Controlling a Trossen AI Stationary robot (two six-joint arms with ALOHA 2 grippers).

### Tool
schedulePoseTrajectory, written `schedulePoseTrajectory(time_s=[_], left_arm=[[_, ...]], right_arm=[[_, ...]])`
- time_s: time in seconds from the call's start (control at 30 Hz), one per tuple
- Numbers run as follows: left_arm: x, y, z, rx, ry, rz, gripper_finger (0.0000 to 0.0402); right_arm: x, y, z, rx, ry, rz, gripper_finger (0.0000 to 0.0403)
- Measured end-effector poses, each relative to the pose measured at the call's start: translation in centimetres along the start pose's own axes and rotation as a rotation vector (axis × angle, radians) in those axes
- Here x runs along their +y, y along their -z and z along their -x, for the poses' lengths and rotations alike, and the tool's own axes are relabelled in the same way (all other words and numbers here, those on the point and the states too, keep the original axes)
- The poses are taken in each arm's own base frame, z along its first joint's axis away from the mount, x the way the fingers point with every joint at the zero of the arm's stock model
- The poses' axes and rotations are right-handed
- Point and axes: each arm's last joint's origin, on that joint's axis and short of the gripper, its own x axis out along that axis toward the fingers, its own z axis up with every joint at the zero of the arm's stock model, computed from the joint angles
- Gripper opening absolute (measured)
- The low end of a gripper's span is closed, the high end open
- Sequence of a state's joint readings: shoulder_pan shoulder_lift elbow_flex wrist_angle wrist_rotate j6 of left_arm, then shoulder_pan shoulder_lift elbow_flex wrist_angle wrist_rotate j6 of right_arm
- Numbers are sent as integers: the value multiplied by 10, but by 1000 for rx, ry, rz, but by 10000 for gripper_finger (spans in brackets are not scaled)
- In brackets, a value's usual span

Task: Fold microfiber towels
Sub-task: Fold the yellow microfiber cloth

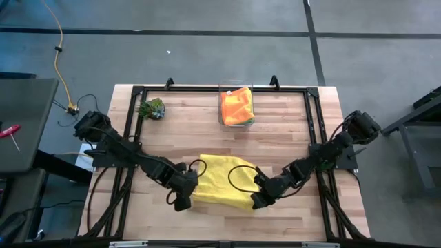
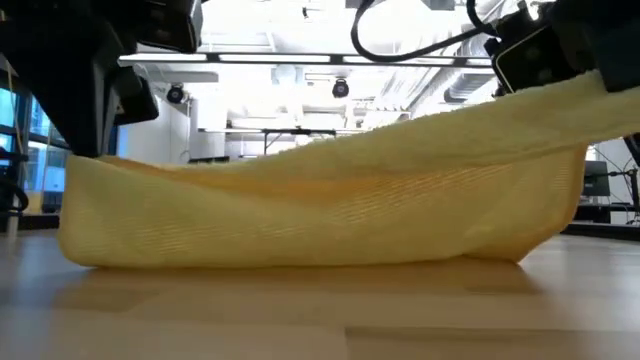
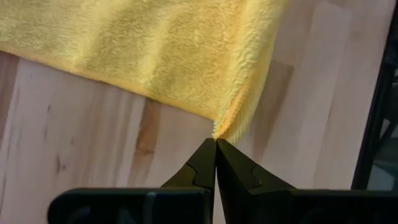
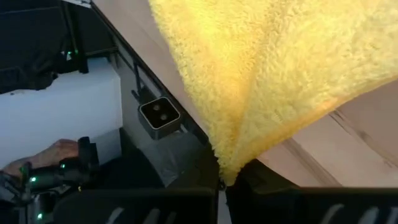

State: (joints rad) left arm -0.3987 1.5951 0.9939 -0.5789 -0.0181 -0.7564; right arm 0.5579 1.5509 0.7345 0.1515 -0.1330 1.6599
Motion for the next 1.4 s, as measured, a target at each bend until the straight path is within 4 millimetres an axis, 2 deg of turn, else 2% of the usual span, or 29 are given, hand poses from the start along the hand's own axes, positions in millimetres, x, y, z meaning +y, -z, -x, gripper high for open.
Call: schedulePoseTrajectory(time_s=[0.17, 0.37, 0.5, 0.63, 0.77, 0.9, 1.0, 1.1, 1.27, 1.4], left_arm=[[2, -2, 0, -3, -3, 2, 0], [6, -6, 0, -13, -15, -41, 0], [20, -18, 0, -45, -56, -10, 0], [36, -29, 1, -62, -83, 11, 0], [50, -39, 2, -86, -111, 19, 0], [61, -46, 2, -102, -133, 45, 0], [63, -48, 3, -106, -135, 55, 0], [64, -49, 3, -107, -127, 59, 0], [63, -49, 3, -112, -110, 83, 0], [63, -49, 3, -112, -110, 92, 0]], right_arm=[[-1, 0, 0, -8, 12, -10, 23], [0, -16, 2, -54, 5, -6, 114], [1, -33, 6, -95, -1, 12, 174], [4, -42, 15, -105, -6, 63, 208], [7, -41, 32, -107, 19, 155, 217], [11, -25, 41, -69, 19, 275, 211], [23, -11, 39, -33, 20, 350, 203], [41, 0, 35, -25, 110, 457, 197], [69, 17, 13, -18, 370, 769, 193], [82, 30, -20, -5, 484, 1012, 192]])
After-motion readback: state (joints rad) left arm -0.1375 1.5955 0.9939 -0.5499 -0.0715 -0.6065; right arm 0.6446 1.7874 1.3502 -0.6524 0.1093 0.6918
